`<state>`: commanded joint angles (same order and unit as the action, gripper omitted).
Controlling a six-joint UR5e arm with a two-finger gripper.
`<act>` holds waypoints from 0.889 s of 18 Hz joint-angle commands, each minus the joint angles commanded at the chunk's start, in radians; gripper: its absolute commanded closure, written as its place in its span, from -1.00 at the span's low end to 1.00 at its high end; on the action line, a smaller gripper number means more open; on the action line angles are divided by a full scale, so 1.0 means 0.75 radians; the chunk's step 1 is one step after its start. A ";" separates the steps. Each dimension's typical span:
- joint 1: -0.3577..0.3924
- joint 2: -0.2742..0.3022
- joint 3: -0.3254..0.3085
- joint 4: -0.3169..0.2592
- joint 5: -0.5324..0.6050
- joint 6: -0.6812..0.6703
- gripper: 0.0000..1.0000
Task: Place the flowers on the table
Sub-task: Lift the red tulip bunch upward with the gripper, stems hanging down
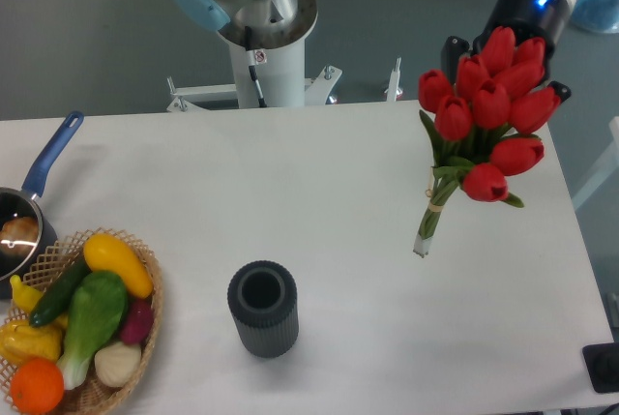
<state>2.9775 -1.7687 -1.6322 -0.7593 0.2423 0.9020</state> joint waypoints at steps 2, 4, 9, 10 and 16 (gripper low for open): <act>-0.002 0.000 0.002 0.000 0.043 0.000 0.23; -0.004 0.002 0.002 0.000 0.088 0.000 0.23; 0.014 0.004 0.004 0.000 0.092 -0.004 0.23; 0.016 0.006 0.004 0.000 0.092 -0.004 0.23; -0.008 0.045 0.006 -0.002 0.394 -0.004 0.23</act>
<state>2.9714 -1.7350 -1.6276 -0.7609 0.5378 0.8989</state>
